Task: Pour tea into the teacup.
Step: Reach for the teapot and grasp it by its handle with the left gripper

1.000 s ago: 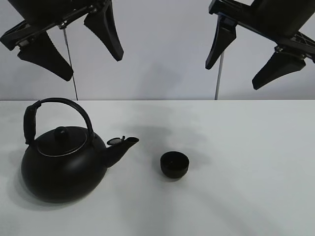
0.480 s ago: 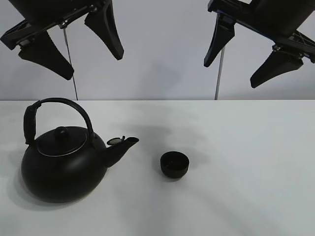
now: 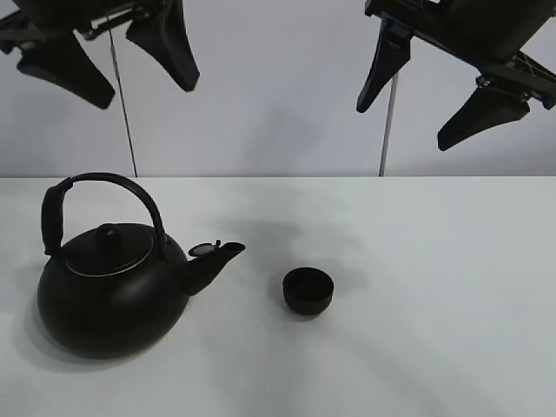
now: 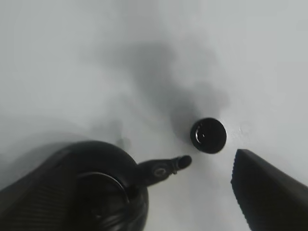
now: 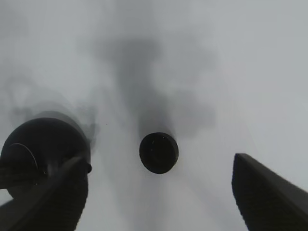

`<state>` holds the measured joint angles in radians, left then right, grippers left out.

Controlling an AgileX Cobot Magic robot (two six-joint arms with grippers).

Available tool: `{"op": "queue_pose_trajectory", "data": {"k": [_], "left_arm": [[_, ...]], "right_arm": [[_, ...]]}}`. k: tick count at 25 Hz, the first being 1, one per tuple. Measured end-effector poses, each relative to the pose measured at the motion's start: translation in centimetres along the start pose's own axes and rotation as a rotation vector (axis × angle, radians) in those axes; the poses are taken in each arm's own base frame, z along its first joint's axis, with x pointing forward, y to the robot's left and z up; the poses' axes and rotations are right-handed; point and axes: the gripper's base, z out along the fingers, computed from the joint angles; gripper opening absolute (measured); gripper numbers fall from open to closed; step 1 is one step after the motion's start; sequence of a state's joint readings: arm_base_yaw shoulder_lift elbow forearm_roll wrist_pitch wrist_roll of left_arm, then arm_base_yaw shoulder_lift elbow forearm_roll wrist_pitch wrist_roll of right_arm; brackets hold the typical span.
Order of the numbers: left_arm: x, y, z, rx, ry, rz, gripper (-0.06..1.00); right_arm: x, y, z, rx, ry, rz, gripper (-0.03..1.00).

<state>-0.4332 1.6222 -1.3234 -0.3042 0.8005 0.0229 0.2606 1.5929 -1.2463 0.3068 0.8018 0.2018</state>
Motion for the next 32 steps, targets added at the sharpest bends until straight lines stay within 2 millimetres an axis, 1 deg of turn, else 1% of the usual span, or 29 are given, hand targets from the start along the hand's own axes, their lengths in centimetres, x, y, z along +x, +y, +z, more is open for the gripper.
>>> {"op": "queue_pose_trajectory", "data": {"k": [2, 3, 4, 7, 10, 11, 13, 14, 15, 16, 19, 22, 27, 32], "left_arm": [[0.2, 0.1, -1.3, -0.034, -0.090, 0.057, 0.63], [0.3, 0.0, -2.2, -0.048, -0.153, 0.088, 0.63], [0.8, -0.1, -3.1, -0.064, -0.210, 0.123, 0.63], [3.4, 0.1, -4.7, -0.099, -0.357, 0.205, 0.63], [7.3, 1.2, -4.8, -0.134, -0.474, 0.277, 0.63], [8.8, 1.7, -4.5, -0.143, -0.510, 0.303, 0.63], [11.8, 2.7, -3.0, -0.151, -0.554, 0.351, 0.63], [12.8, 3.1, -2.4, -0.149, -0.596, 0.365, 0.63], [14.2, 3.7, -1.5, -0.149, -0.602, 0.371, 0.63], [15.4, 4.2, -0.9, -0.149, -0.631, 0.372, 0.63], [17.9, 5.6, 0.5, -0.159, -0.697, 0.355, 0.63], [18.9, 6.6, 1.5, -0.172, -0.744, 0.337, 0.63], [18.9, 7.4, 3.6, -0.171, -0.786, 0.327, 0.63], [19.9, 8.2, 6.1, -0.183, -0.690, 0.304, 0.63]], "right_arm": [[-0.2, 0.0, 0.0, -0.004, -0.018, 0.000, 0.57], [-0.2, 0.0, 0.0, -0.005, -0.023, 0.001, 0.57], [-0.3, 0.1, 0.0, -0.008, -0.034, 0.001, 0.57], [-0.6, 0.1, 0.0, -0.014, -0.067, 0.003, 0.57], [-0.9, 0.2, 0.0, -0.021, -0.097, 0.005, 0.57], [-1.0, 0.2, 0.0, -0.024, -0.110, 0.005, 0.57], [-1.2, 0.3, 0.0, -0.030, -0.134, 0.006, 0.57], [-1.3, 0.3, 0.0, -0.032, -0.144, 0.006, 0.57], [-1.4, 0.3, 0.0, -0.034, -0.155, 0.006, 0.57], [-1.5, 0.3, -0.1, -0.037, -0.168, 0.006, 0.57], [-1.8, 0.4, -0.1, -0.043, -0.200, 0.006, 0.57], [-2.0, 0.4, -0.2, -0.049, -0.225, 0.006, 0.57], [-2.3, 0.5, -0.2, -0.054, -0.252, 0.006, 0.57], [-2.4, 0.5, -0.3, -0.059, -0.271, 0.008, 0.57]]}}
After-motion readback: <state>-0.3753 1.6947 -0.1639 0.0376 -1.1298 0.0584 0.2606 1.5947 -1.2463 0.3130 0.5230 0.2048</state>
